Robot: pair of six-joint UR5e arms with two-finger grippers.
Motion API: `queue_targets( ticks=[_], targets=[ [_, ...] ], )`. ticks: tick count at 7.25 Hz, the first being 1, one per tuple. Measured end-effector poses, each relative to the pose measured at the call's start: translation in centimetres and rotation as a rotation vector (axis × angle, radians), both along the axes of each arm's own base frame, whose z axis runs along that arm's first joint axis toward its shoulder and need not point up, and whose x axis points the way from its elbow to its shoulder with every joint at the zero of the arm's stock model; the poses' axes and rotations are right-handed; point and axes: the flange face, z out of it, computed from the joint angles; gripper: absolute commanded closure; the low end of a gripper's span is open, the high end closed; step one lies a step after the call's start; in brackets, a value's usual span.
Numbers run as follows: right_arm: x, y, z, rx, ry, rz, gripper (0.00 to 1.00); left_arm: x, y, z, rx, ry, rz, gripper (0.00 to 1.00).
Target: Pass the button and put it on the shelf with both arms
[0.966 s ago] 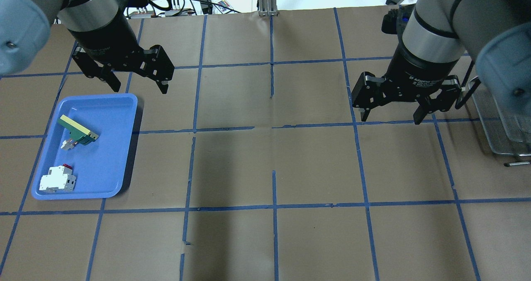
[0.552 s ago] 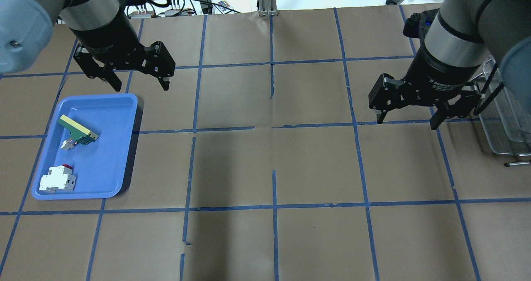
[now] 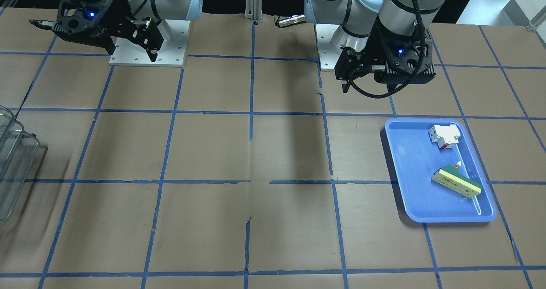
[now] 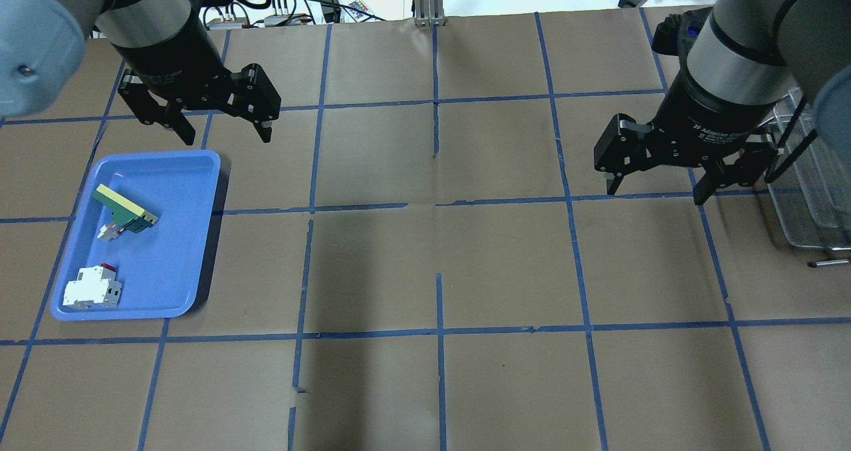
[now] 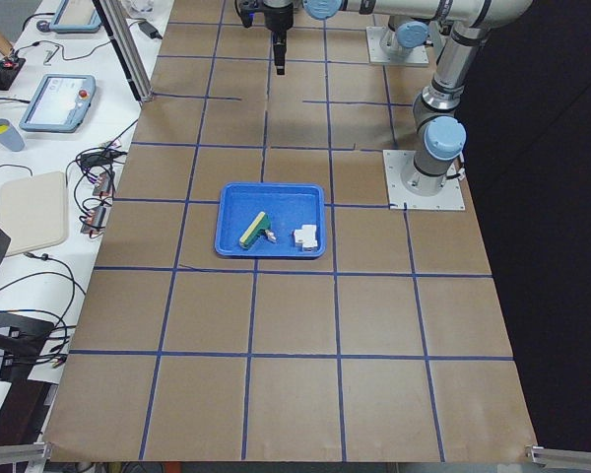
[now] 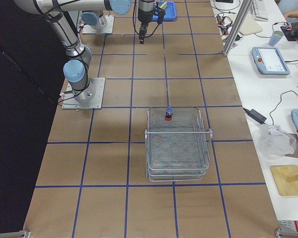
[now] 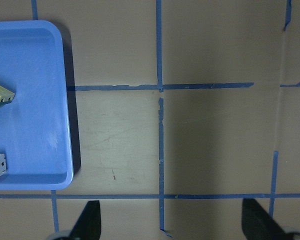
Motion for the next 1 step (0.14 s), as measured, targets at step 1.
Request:
queue_targets(
  ticks=[1],
  targets=[
    [-0.01, -0.02, -0.02, 0.000, 0.001, 0.000, 0.00, -0.10, -0.01, 0.01, 0.000, 0.011, 0.002, 0.00]
  ],
)
